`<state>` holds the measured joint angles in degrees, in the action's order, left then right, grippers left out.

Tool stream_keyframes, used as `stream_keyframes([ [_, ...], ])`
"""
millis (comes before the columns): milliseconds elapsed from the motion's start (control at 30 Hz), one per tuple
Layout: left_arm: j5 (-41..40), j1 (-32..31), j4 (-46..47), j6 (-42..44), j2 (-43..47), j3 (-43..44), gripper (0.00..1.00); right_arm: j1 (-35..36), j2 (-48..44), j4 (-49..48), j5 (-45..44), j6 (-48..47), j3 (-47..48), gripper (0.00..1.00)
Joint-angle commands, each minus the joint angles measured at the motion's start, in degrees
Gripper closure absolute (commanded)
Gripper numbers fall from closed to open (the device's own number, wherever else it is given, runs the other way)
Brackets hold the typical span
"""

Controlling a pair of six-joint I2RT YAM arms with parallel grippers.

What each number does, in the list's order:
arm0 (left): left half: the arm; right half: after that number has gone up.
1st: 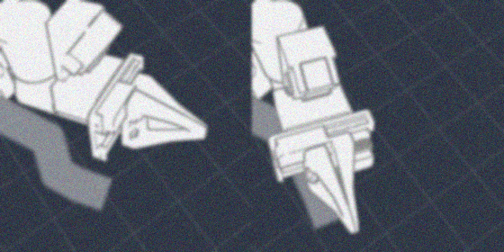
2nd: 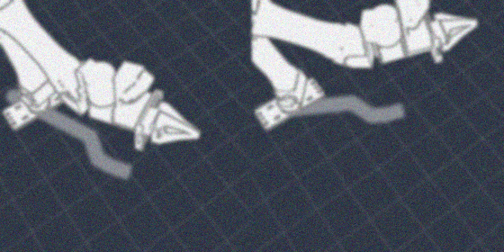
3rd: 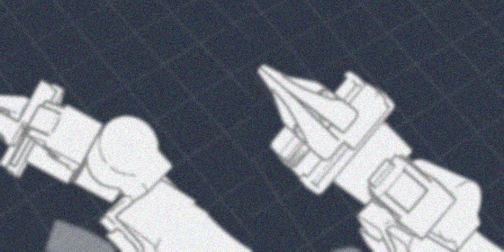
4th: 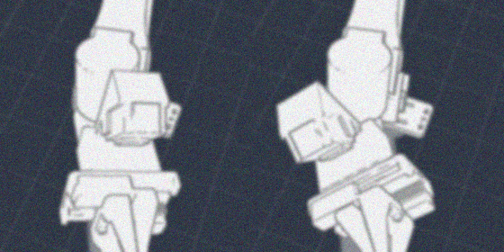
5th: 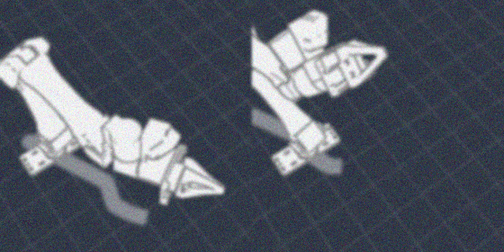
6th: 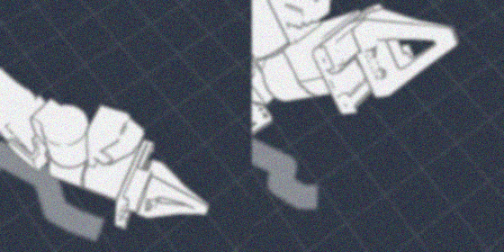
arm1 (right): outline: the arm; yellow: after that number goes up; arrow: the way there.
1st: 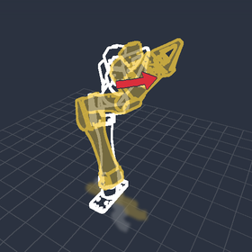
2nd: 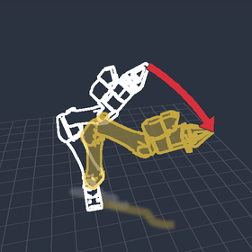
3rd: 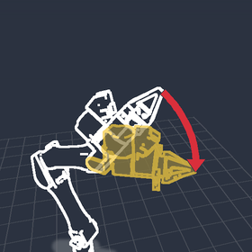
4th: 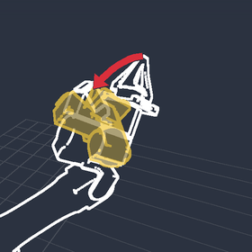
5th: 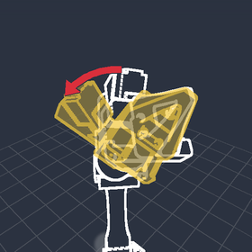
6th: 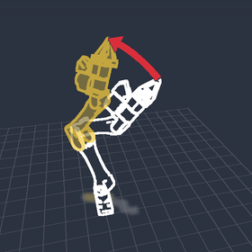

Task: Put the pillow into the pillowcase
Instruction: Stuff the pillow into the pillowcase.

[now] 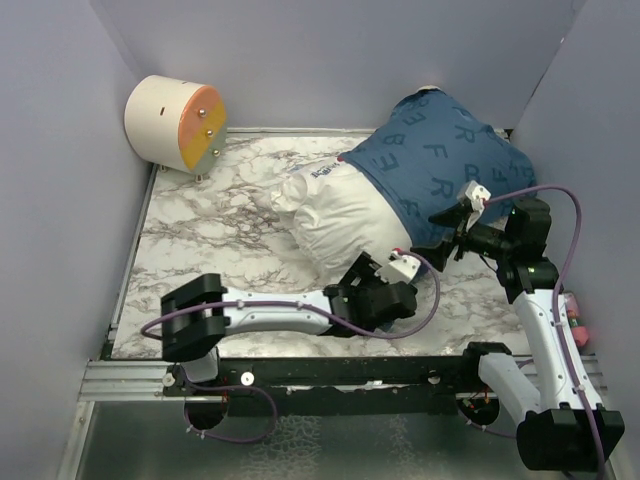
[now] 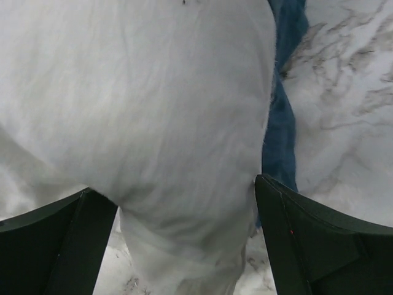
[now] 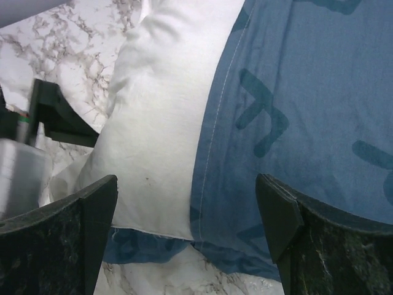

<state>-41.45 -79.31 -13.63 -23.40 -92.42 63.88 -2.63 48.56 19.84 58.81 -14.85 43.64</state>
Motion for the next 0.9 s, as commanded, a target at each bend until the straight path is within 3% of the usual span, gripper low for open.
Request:
stream_keyframes([
  [0, -6.47, 5.08, -5.30, 1.17, -9.98, 7.36, 0.07, -0.18, -1.02, -1.17, -3.94, -0.39, -0.55, 0.09],
  [100, -5.73, 9.00, -1.81, 2.53, -12.45, 9.39, 0.16, -0.18, -1.48, -1.41, -6.37, -0.23, -1.02, 0.11],
  [267, 5.52, 13.90, 12.25, 5.62, -5.96, 5.07, 0.73, -0.34, -1.39, -2.58, -10.75, 1.36, -1.63, 0.16],
  [400, 18.55, 19.10, 19.33, 3.47, -1.33, 0.86, 0.96, -1.23, -0.49, -3.56, -10.50, 4.03, -2.26, 0.20],
  [500, 25.48, 21.90, 21.80, 2.51, 0.62, 0.11, 1.00, -1.58, 0.68, -3.74, -5.99, 5.50, -3.05, 0.22],
  [667, 34.40, 25.42, 22.88, 2.19, 1.09, 2.25, 1.00, -1.40, 4.61, -8.90, 11.30, 5.57, -8.31, 0.33],
  [867, 40.03, 27.16, 22.19, 3.07, -0.91, 5.91, 1.00, 1.85, 6.96, -16.32, -6.19, 8.61, -8.28, 0.36],
])
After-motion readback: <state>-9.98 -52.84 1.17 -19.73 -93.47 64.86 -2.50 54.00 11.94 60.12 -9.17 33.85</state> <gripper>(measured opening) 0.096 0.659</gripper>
